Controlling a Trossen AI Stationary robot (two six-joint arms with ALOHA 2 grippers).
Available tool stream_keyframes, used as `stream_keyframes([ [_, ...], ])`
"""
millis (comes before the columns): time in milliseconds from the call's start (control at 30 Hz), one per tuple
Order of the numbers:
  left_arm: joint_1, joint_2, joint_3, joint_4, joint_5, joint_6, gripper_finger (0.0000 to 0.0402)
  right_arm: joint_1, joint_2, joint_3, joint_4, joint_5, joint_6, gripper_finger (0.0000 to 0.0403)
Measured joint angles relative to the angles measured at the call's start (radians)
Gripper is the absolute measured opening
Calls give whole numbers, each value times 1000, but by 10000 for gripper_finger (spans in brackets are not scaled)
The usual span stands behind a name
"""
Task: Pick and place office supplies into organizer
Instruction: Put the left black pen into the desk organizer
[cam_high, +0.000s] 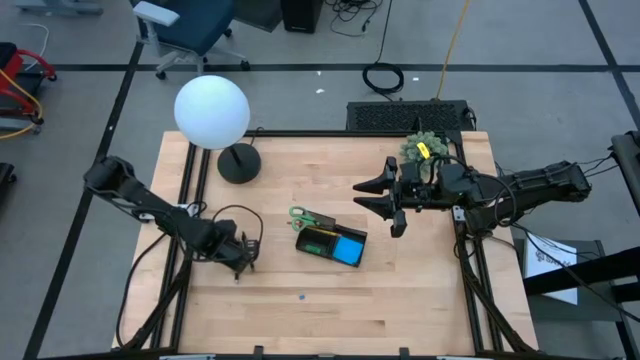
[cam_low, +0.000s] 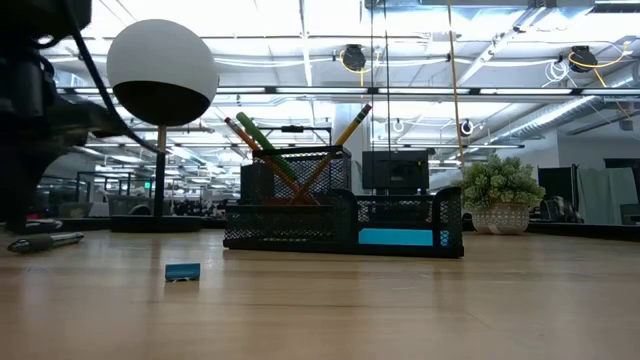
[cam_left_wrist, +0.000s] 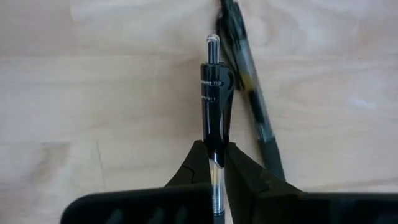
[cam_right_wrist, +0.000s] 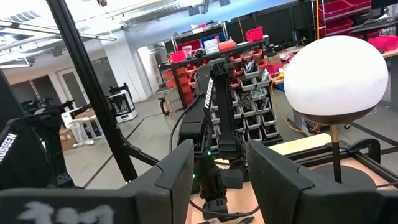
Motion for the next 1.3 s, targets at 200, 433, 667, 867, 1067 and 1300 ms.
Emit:
stream_keyframes([
  [200, -2, -65, 2, 5, -28, 20, 22, 0, 0, 0, 0, 0, 0, 141],
  [433, -23, -162, 2, 46, -108, 65, 6, 0, 0, 0, 0, 0, 0, 137],
  [667, -34, -226, 4, 148, -212, 155, 26, 0, 0, 0, 0, 0, 0, 141],
  [867, -34, -233, 4, 286, -295, 251, 19, 0, 0, 0, 0, 0, 0, 137],
  [1067, -34, -233, 4, 479, -408, 444, 5, 0, 0, 0, 0, 0, 0, 141],
  [1300, -34, -233, 4, 730, -488, 787, 33, 0, 0, 0, 0, 0, 0, 137],
])
